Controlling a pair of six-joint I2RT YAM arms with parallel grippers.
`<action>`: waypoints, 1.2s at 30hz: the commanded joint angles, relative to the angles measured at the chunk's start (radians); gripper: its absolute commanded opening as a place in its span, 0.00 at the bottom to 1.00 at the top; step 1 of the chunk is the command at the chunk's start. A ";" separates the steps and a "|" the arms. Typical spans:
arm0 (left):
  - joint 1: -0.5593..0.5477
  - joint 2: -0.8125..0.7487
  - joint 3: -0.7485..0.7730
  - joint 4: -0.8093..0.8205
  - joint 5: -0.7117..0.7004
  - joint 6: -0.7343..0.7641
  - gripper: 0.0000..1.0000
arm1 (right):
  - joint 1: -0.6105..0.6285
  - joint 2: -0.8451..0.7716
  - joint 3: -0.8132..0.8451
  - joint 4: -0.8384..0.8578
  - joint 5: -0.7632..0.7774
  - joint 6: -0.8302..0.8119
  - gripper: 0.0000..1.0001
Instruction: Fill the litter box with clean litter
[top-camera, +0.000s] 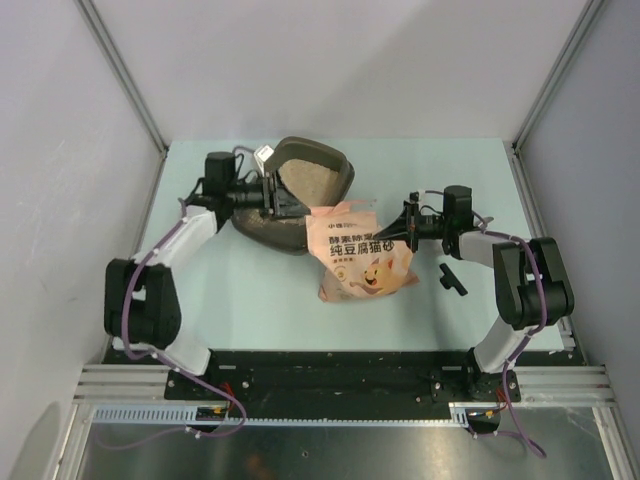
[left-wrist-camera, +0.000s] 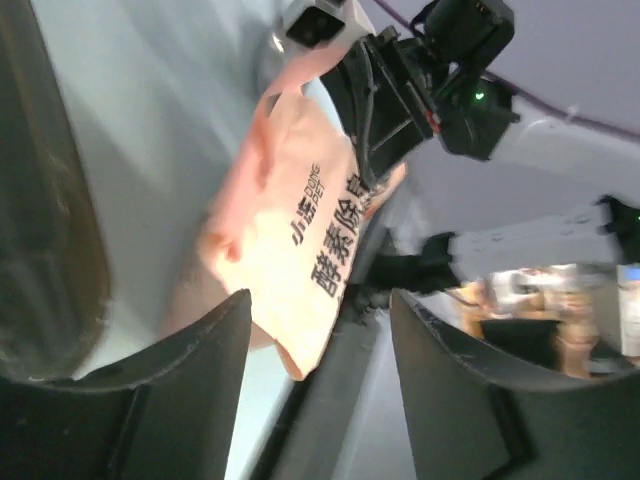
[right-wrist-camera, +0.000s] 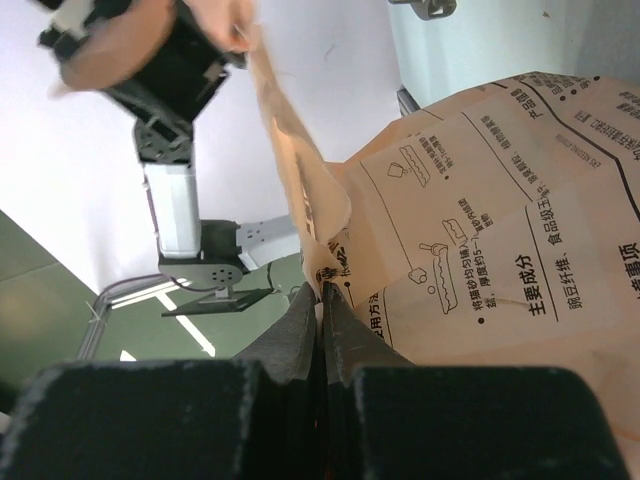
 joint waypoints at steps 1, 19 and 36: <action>-0.002 -0.153 0.141 -0.217 -0.216 0.459 0.66 | 0.001 -0.017 0.063 0.095 -0.083 0.065 0.00; -0.540 -0.105 0.187 -0.303 -0.552 1.371 0.92 | -0.009 -0.048 0.063 0.067 -0.097 0.022 0.00; -0.554 0.034 0.187 -0.359 -0.534 1.389 0.66 | -0.015 -0.053 0.063 -0.002 -0.105 -0.031 0.00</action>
